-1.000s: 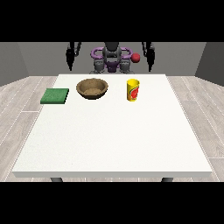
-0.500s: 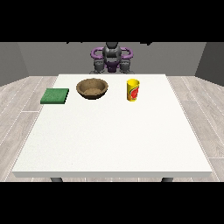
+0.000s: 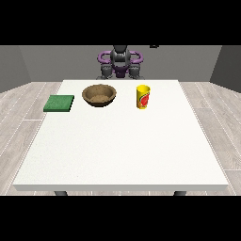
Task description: Pick the cup and pour the ball into the bowl, then pick the bowl and place it on the pad
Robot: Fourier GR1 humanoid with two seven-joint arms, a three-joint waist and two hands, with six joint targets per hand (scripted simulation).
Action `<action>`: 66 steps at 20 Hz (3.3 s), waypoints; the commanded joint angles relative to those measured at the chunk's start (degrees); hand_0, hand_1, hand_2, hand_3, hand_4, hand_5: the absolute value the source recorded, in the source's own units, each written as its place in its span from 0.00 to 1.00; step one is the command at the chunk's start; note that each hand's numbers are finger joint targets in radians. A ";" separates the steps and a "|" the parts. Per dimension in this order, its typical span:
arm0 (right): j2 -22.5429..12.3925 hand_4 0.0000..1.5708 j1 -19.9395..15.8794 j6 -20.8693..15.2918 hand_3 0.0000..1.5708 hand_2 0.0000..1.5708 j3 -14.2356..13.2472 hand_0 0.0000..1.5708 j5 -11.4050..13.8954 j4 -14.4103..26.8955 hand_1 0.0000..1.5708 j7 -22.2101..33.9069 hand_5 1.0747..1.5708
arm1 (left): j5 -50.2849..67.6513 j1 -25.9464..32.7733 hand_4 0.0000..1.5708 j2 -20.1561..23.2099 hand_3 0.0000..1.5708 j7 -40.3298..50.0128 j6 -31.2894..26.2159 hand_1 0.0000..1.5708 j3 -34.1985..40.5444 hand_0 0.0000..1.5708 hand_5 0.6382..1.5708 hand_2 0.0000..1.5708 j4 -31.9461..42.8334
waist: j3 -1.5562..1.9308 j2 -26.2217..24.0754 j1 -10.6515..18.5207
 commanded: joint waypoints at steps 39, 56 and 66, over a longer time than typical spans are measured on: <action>-8.09 0.41 -13.05 15.07 0.08 0.00 -14.01 0.00 -10.51 15.17 0.00 -23.41 0.99 | -4.66 -18.65 0.83 6.03 1.00 -63.69 0.90 0.73 13.76 0.73 0.90 1.00 63.74 | -0.08 31.00 -7.40; -14.97 0.40 -12.18 20.20 0.16 0.00 -19.59 0.00 -16.16 28.39 0.00 -15.88 0.98 | -30.11 -29.18 0.90 6.13 1.00 -39.05 25.31 0.85 -3.48 0.85 0.95 1.00 68.53 | 0.31 13.43 -6.30; -16.54 0.44 -10.68 25.27 0.00 0.00 -23.07 0.00 -15.61 41.28 0.00 -23.83 0.98 | -53.80 -40.45 0.92 2.34 1.00 -12.91 24.81 0.87 -18.61 0.87 0.97 1.00 76.78 | 0.10 11.52 -2.20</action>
